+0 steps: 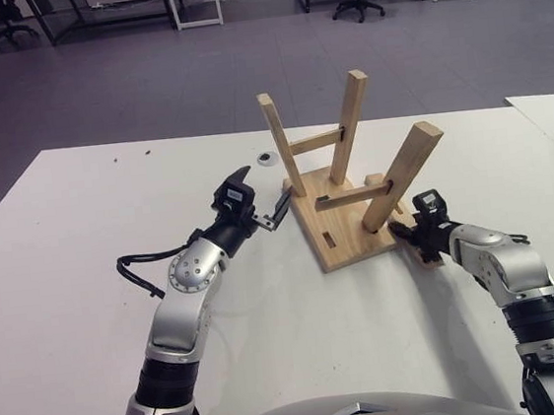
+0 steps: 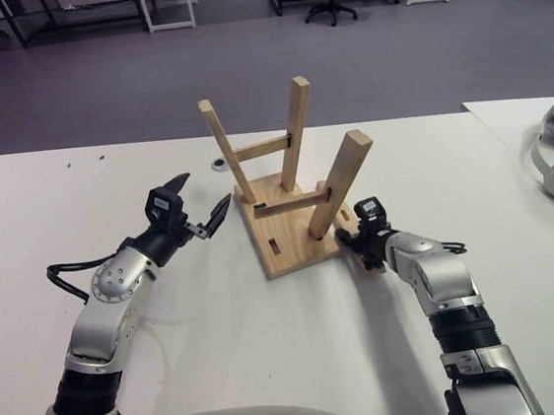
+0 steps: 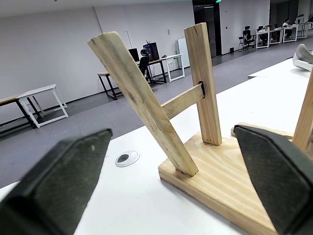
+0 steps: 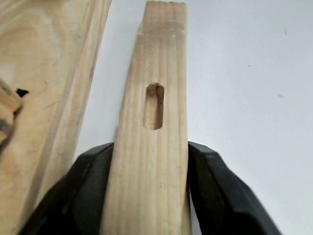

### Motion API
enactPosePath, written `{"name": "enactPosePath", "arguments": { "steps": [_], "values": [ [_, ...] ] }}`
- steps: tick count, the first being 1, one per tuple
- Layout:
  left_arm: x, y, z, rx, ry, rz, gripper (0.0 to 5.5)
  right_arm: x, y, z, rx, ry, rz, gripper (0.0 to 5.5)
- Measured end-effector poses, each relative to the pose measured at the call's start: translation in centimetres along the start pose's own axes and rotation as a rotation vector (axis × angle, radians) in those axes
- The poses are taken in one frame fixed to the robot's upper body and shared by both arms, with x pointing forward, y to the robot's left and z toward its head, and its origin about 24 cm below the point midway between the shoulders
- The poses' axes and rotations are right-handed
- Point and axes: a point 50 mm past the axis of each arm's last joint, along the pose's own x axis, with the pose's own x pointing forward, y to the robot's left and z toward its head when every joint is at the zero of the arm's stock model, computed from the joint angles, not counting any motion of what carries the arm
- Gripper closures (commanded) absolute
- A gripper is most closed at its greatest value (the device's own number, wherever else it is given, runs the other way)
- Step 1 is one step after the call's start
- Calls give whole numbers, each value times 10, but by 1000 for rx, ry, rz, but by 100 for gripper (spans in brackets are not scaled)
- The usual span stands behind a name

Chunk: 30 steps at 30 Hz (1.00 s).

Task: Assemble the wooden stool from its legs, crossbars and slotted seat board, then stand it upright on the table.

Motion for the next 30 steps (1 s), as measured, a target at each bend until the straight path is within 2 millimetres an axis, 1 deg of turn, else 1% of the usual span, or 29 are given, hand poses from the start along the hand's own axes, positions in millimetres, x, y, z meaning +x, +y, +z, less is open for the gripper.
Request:
{"name": "enactPosePath", "arguments": {
  "steps": [2, 3, 4, 5, 6, 7, 8, 9, 10, 11, 12, 13, 14, 15, 16, 17, 18, 19, 20, 21, 22, 27, 30],
  "values": [
    [0, 0, 0, -3, -2, 0, 91, -4, -7, 1, -99, 14, -5, 343],
    [1, -1, 1, -6, -7, 0, 91, -7, -17, 1, -155, 24, -31, 343],
    [2, -1, 3, -15, -15, 0, 91, -8, -27, 2, -169, 28, -65, 343],
    [5, -1, 7, -26, -37, -3, 91, -12, -42, 2, -169, 40, -122, 343],
    [12, 1, 17, -79, -81, -9, 91, -15, -58, 5, -118, -1, -202, 343],
    [20, 4, 35, -144, -151, -20, 91, -21, -75, 20, -78, -103, -309, 343],
    [29, 6, 58, -201, -243, -45, 91, -32, -89, 50, -75, -258, -401, 343],
    [35, 6, 75, -246, -305, -78, 91, -42, -96, 75, -88, -382, -454, 343],
    [42, 9, 94, -308, -374, -107, 91, -56, -100, 103, -138, -514, -486, 343],
    [48, 13, 108, -365, -419, -123, 91, -66, -97, 121, -203, -605, -487, 343],
    [54, 18, 126, -444, -478, -141, 91, -79, -85, 146, -333, -724, -452, 343],
    [58, 21, 135, -496, -509, -155, 91, -85, -75, 158, -407, -785, -411, 343],
    [67, 24, 156, -615, -569, -209, 91, -96, -39, 182, -579, -920, -262, 343],
    [73, 26, 169, -699, -601, -253, 91, -103, -11, 191, -675, -993, -124, 343],
    [76, 26, 182, -758, -630, -300, 91, -109, 14, 196, -745, -1056, -7, 343],
    [76, 26, 189, -789, -646, -331, 91, -114, 27, 198, -784, -1087, 53, 343],
    [76, 26, 194, -809, -656, -356, 91, -119, 35, 200, -803, -1114, 90, 343],
    [75, 25, 199, -829, -667, -392, 109, -126, 47, 204, -817, -1162, 137, 343],
    [76, 23, 202, -834, -664, -412, 125, -131, 54, 208, -819, -1196, 164, 343],
    [76, 22, 202, -838, -663, -422, 149, -133, 58, 209, -817, -1212, 185, 343],
    [76, 21, 203, -841, -663, -435, 159, -134, 60, 209, -826, -1209, 199, 343],
    [75, 16, 201, -805, -651, -461, 238, -128, 68, 207, -811, -1173, 268, 343],
    [73, 16, 199, -799, -657, -459, 290, -127, 69, 206, -790, -1158, 299, 343]
  ]
}}
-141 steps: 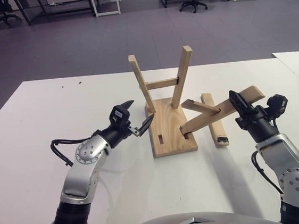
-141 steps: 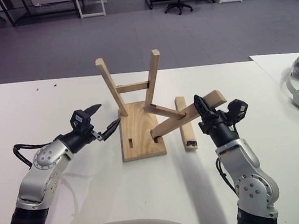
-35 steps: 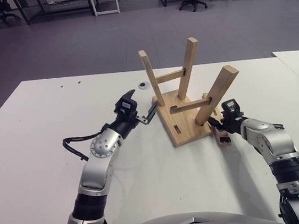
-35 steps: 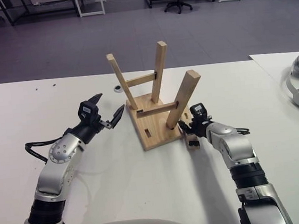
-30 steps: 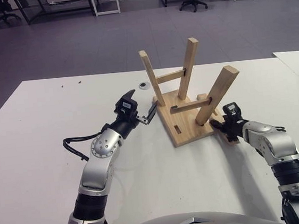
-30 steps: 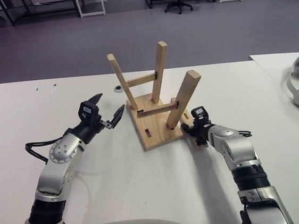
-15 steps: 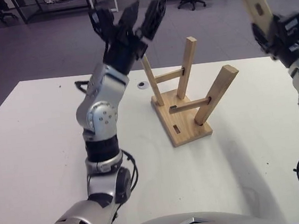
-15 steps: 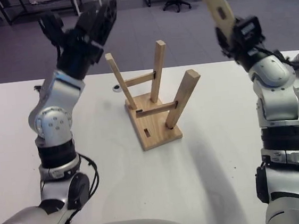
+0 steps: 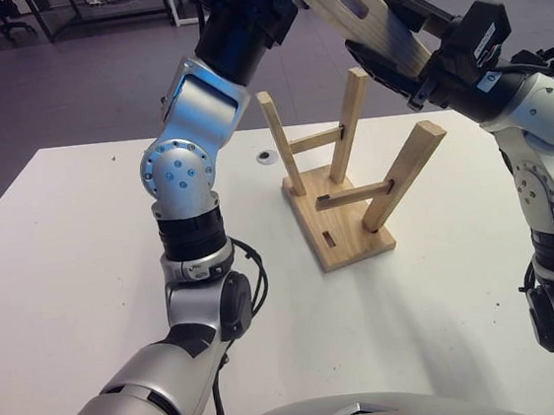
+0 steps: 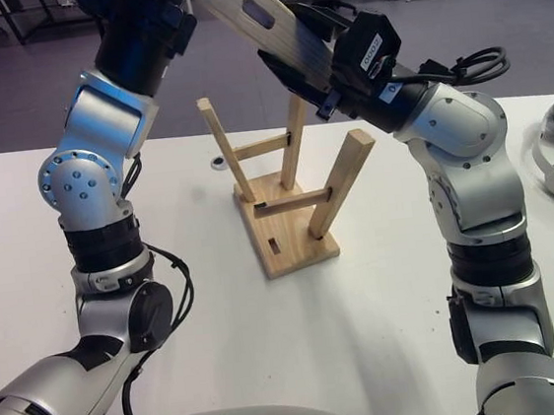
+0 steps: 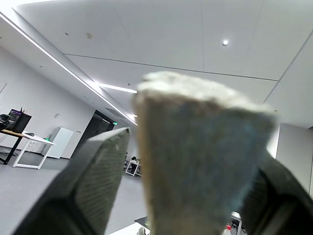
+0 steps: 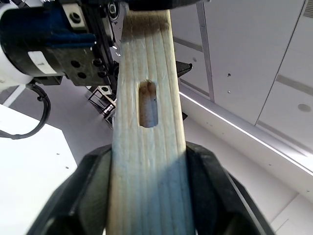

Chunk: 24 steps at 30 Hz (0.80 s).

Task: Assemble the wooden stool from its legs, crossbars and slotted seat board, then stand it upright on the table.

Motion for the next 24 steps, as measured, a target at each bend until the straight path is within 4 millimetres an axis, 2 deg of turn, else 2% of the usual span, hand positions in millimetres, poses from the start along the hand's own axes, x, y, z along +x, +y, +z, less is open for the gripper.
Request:
{"name": "enactPosePath", "arguments": {
  "steps": [9, 12, 13, 16, 19, 22, 24],
  "values": [
    [-7, -1, -5, 55, 30, 4, 431, -1, 0, 1, 57, 5, 2, 343],
    [-7, -2, -5, 60, 33, 4, 446, -1, 0, 1, 61, 9, 2, 343],
    [-7, -1, -5, 62, 32, 4, 446, -1, 1, 1, 61, 11, 3, 305],
    [-8, 2, -4, 68, 29, 25, 448, 0, 2, 4, 57, 4, 10, 246],
    [-13, 9, 9, 113, -16, 78, 448, 1, 2, 4, 54, 4, -10, 190],
    [-34, 18, 39, 201, -85, 165, 448, -5, -9, 3, 102, 0, -116, 136],
    [-70, 24, 42, 205, -63, 243, 448, -21, -27, -26, 184, 138, -263, 134]
  ]
}}
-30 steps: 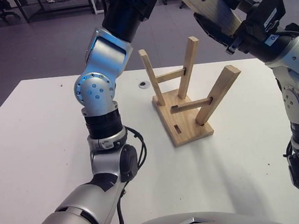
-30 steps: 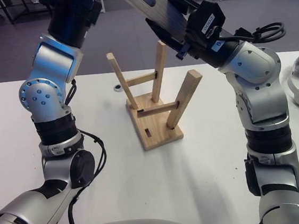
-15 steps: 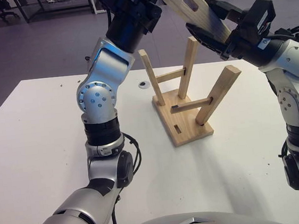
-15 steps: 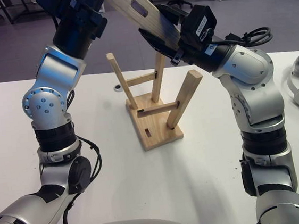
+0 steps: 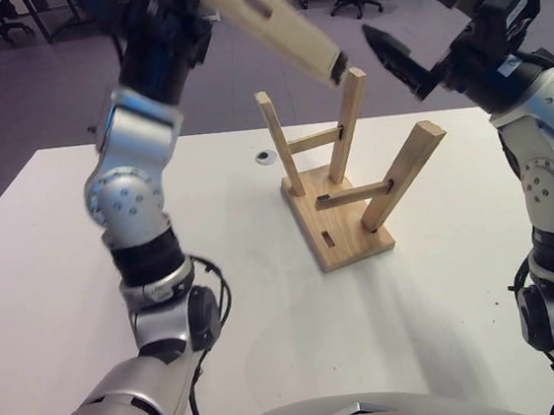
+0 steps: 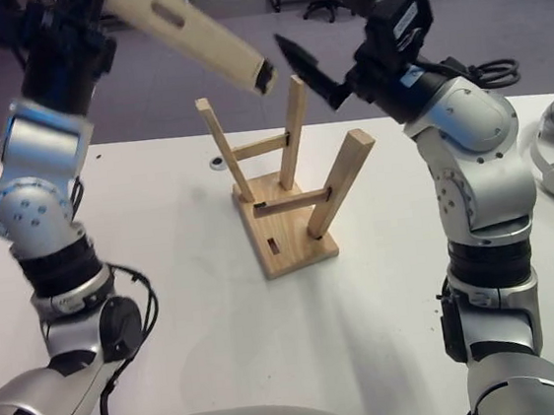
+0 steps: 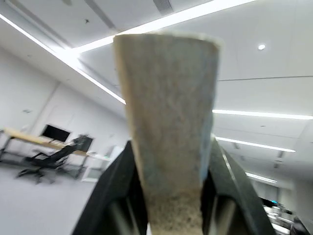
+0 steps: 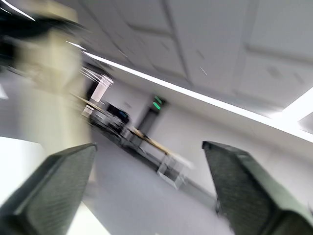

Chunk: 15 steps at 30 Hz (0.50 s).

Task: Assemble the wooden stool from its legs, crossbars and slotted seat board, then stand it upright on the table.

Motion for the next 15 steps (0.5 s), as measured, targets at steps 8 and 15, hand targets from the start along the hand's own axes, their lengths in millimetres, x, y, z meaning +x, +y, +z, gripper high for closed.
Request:
{"name": "enactPosePath", "arguments": {
  "steps": [8, 15],
  "values": [
    [-83, 16, -28, 26, 178, 309, 448, -38, -33, -96, 349, 305, -252, 134],
    [-122, 18, -78, -82, 282, 549, 448, -36, -6, -87, 477, 155, -146, 134]
  ]
}}
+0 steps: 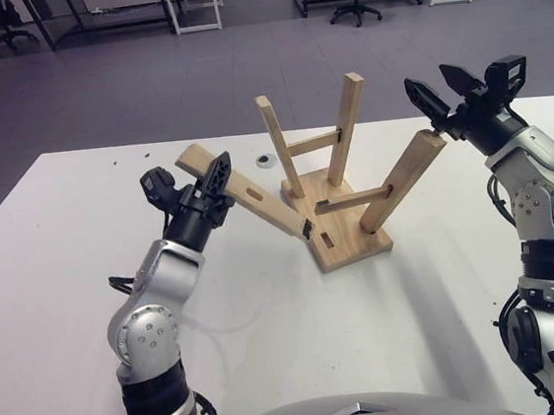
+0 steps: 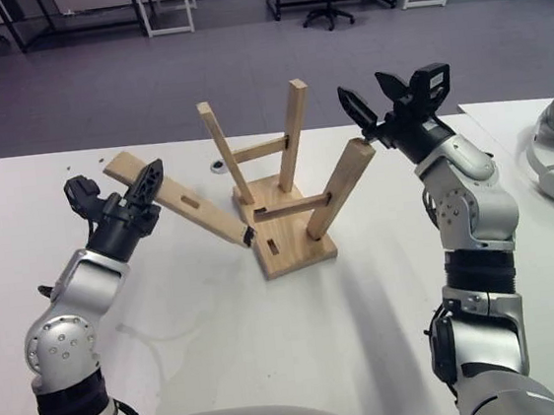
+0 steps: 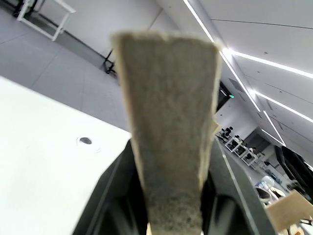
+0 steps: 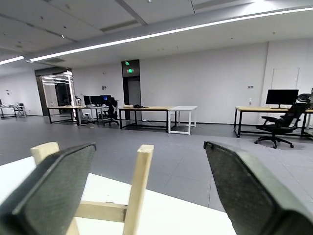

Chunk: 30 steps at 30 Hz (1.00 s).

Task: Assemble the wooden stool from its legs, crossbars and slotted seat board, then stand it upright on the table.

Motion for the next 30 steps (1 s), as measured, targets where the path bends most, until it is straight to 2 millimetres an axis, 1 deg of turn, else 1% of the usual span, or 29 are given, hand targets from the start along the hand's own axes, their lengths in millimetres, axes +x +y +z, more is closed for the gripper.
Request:
{"name": "enactPosePath", "arguments": {
  "steps": [3, 5, 7, 9, 11, 13, 14, 15, 16, 17, 18, 20, 21, 22, 25, 28, 30],
  "values": [
    [0, 7, 2, 17, -36, 63, 448, 2, 11, 1, 72, -1, 23, 134],
    [-2, 13, -1, 16, -45, 113, 448, 2, 20, 2, 73, -4, 33, 134],
    [-2, 13, -6, -1, -41, 125, 448, 3, 19, 2, 81, -15, -4, 134],
    [-2, 12, -8, -6, -38, 123, 448, 1, 10, 2, 99, -28, -72, 134],
    [-4, 15, -10, 2, -30, 142, 448, -7, -13, -2, 154, -35, -210, 134],
    [-5, 16, -10, 5, -28, 148, 448, -9, -24, -7, 168, -23, -274, 134],
    [-5, 16, -10, 8, -28, 150, 448, -10, -31, -17, 158, 26, -312, 134],
    [-5, 17, -10, 13, -29, 154, 448, -10, -31, -27, 155, 70, -312, 134],
    [-5, 17, -10, 13, -29, 156, 448, -9, -28, -39, 144, 126, -292, 134],
    [-6, 17, -11, 12, -28, 162, 448, -11, -20, -55, 135, 199, -240, 134],
    [-6, 17, -11, 6, -29, 169, 448, -16, -10, -73, 142, 273, -182, 134],
    [-8, 18, -11, 3, -35, 185, 448, -25, 11, -99, 157, 377, -65, 134],
    [-9, 19, -9, 1, -43, 200, 448, -27, 20, -102, 158, 389, -12, 134],
    [-11, 20, -6, 0, -57, 210, 448, -27, 29, -101, 154, 383, 37, 134],
    [-14, 19, 0, -6, -83, 226, 448, -23, 48, -94, 144, 359, 109, 134],
    [-17, 21, -6, -6, -59, 250, 448, -24, 63, -96, 152, 359, 140, 134],
    [-19, 20, -12, 9, -33, 256, 448, -23, 69, -98, 166, 364, 144, 134]
  ]
}}
